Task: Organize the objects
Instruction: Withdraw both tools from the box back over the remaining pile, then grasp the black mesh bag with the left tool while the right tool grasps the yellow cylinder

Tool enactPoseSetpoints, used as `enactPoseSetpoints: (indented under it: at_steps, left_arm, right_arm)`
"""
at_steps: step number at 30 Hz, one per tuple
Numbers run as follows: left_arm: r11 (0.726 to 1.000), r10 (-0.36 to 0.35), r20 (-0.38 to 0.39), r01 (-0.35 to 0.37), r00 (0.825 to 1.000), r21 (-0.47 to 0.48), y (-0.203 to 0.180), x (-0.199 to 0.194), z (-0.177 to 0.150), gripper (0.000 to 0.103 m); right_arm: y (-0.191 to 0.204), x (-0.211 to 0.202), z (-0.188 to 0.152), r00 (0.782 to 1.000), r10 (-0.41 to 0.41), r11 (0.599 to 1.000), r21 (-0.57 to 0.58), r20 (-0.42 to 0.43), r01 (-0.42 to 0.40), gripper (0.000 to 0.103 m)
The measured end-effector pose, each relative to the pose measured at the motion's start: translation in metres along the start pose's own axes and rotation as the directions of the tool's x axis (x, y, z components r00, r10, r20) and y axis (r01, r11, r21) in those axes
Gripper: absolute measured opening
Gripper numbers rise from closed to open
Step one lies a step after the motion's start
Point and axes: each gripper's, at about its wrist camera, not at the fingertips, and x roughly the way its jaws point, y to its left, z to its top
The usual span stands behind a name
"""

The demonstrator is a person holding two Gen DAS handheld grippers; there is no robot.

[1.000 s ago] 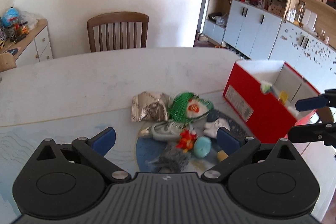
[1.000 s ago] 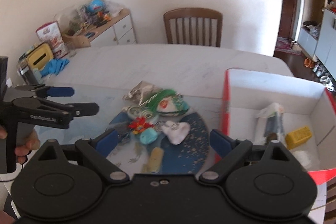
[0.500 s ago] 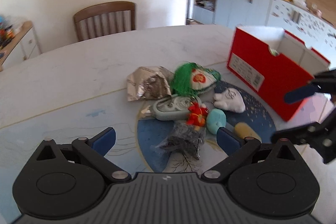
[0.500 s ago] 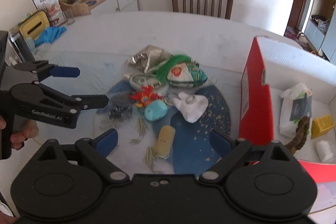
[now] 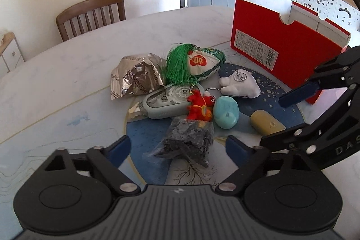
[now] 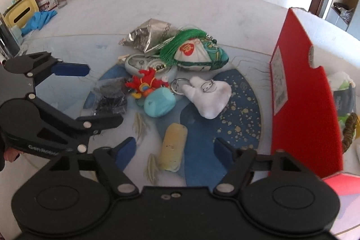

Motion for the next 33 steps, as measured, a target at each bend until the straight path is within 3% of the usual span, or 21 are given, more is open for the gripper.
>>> enactPoseSetpoints:
  at_steps: [3,9,17,27,33]
  left_arm:
    - [1.0,-0.008,-0.009,0.008,1.0,0.001,-0.001,0.003,0.002,0.071]
    - [1.0,-0.025,-0.012,0.025,1.0,-0.009,-0.003,0.001,0.004,0.056]
    - [1.0,-0.019,-0.023,0.019,1.0,-0.024,-0.007,-0.003,0.004,0.045]
    - [0.998,-0.004,-0.022,0.003,1.0,-0.056,-0.017,-0.021,0.003,0.039]
    - [0.994,-0.02,0.023,0.023,1.0,-0.107,-0.021,-0.048,0.011,0.039]
  right_arm:
    - [0.0,0.003,0.001,1.0,0.008,1.0,0.0,-0.011,-0.008,0.059]
    - [-0.002,0.009,0.004,0.999,0.03,0.999,0.03,-0.024,-0.03,0.043]
    - [-0.005,0.009,0.003,0.999,0.02,0.998,0.057,-0.026,-0.019,0.024]
    - [-0.006,-0.008,-0.001,1.0,0.016,0.997,0.071,-0.001,-0.016,0.019]
    - [-0.007,-0.03,-0.002,0.999,0.037,0.996,0.083,0.019,-0.039,0.019]
